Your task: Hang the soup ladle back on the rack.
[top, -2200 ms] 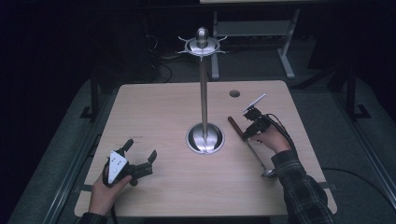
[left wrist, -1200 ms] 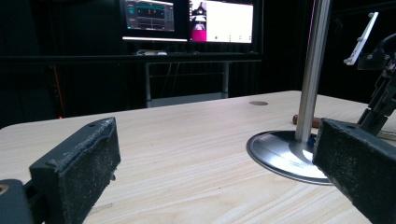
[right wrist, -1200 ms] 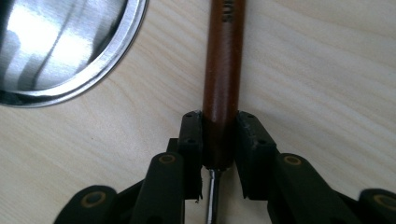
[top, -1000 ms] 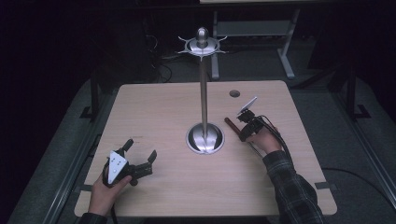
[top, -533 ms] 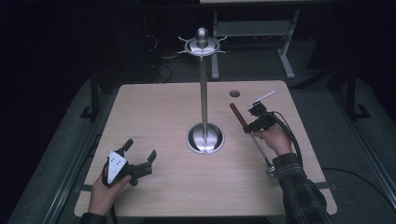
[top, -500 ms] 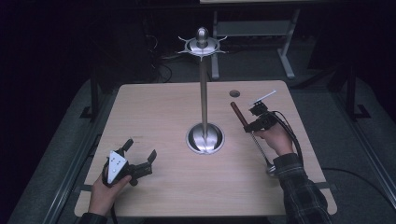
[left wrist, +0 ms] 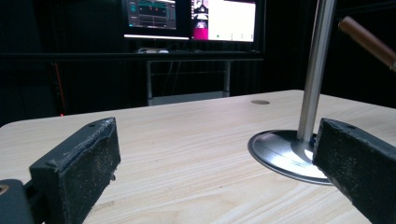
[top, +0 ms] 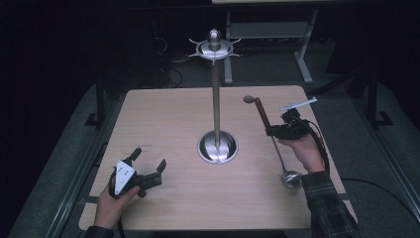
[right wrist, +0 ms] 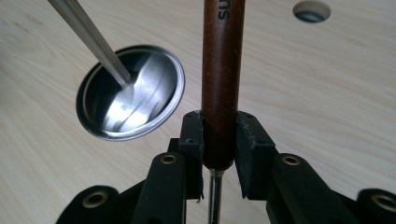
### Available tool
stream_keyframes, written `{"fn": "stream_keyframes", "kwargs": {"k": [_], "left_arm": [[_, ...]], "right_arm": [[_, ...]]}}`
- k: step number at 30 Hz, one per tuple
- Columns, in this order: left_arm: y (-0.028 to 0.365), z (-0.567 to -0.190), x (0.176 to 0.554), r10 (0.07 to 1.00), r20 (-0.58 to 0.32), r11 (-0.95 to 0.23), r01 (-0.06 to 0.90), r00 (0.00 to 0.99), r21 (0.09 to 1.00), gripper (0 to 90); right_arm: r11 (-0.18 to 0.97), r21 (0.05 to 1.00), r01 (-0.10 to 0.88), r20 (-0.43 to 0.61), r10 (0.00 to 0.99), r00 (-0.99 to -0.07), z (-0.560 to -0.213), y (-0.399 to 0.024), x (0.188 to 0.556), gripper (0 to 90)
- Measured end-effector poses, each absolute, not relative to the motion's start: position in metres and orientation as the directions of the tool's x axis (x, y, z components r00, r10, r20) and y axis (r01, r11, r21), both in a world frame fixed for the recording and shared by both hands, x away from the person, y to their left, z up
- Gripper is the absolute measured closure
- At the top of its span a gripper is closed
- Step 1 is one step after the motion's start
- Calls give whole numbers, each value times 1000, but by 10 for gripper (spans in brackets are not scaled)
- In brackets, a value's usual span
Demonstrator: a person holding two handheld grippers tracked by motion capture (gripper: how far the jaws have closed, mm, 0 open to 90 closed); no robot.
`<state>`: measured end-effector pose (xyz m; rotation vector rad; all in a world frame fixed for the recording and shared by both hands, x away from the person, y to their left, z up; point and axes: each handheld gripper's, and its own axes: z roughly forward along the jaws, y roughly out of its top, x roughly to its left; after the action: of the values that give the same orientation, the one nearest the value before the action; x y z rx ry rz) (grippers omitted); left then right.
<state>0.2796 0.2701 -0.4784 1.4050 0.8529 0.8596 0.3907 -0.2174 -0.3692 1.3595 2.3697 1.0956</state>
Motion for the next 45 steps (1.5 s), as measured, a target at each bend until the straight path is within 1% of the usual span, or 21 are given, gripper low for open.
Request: {"fn": "stream_keyframes", "kwargs": {"k": [3, 8, 16, 27, 35, 38, 45], "left_arm": [[270, -478, 280, 893, 11, -11, -2, 449, 1000, 2], [270, -478, 279, 893, 10, -8, -6, 451, 1000, 2], [271, -478, 279, 894, 12, -11, -5, 448, 1000, 3], [271, -478, 279, 895, 11, -12, -1, 446, 1000, 3], [270, -478, 279, 895, 10, -7, -8, 446, 1000, 3], [271, -478, 279, 895, 26, -26, -7, 446, 1000, 3], [270, -478, 279, 895, 9, -7, -7, 446, 1000, 3]], "right_arm": [[271, 716, 643, 194, 808, -557, -364, -224, 385, 736], [251, 779, 574, 172, 796, -581, -353, -229, 376, 737], [223, 835, 503, 165, 770, -617, -346, -231, 370, 738], [180, 883, 434, 171, 738, -652, -334, -235, 361, 737], [197, 896, 398, 148, 714, -685, -320, -228, 353, 737], [189, 903, 387, 152, 701, -697, -314, -225, 350, 737], [194, 915, 353, 141, 668, -731, -301, -215, 345, 736]]}}
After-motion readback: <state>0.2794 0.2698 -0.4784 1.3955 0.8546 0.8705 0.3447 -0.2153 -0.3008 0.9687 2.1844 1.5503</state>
